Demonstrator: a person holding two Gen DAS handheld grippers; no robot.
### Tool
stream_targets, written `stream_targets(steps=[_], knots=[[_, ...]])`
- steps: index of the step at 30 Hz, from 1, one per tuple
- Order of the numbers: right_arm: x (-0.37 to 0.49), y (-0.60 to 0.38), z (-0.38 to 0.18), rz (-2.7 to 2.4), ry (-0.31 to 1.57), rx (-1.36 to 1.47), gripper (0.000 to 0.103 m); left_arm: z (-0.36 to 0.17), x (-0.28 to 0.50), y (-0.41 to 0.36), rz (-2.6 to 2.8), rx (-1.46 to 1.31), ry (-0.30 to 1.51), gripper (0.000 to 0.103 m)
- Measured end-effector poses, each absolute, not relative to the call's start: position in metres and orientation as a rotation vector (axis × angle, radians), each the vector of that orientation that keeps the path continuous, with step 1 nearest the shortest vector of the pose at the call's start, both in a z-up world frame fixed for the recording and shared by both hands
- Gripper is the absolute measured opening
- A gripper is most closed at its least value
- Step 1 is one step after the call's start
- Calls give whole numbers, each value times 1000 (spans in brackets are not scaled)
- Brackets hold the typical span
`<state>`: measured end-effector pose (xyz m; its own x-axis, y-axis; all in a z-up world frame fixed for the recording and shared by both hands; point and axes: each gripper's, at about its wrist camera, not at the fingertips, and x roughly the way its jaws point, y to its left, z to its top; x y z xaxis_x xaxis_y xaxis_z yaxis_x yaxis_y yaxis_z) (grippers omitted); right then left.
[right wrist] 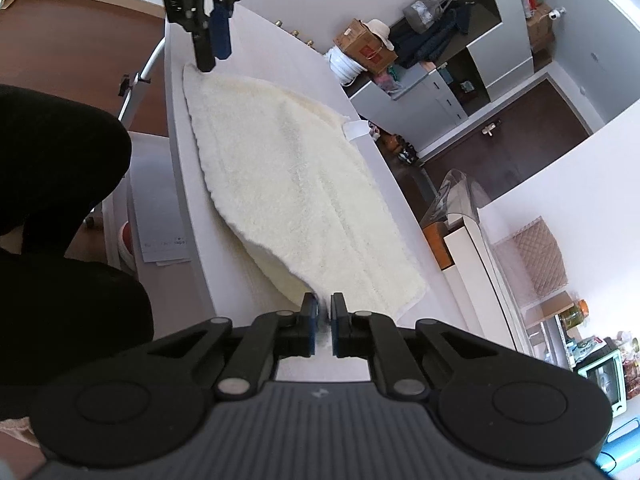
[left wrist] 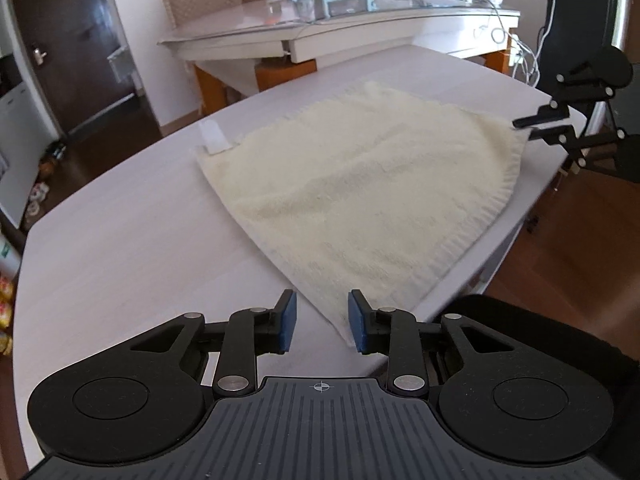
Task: Fold towel
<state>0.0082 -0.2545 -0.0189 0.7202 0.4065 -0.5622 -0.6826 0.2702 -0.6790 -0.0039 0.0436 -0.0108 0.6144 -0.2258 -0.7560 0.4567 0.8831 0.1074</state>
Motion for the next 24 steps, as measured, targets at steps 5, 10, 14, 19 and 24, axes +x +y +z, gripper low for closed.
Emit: stream_targets(steps=[5, 10, 14, 19, 24], knots=[[8, -252, -18, 747, 309, -1068, 8, -13, -2, 43, -401, 278, 808, 31], [8, -250, -17, 753, 320, -1081, 7, -19, -4, 42, -379, 274, 821, 31], [10, -250, -10, 757, 286, -1124, 6, -18, -6, 42, -354, 274, 833, 31], [26, -242, 11, 775, 230, -1190, 6, -18, -8, 38, -343, 300, 841, 31], [54, -218, 32, 847, 147, -1292, 6, -16, -9, 40, -335, 282, 848, 31]])
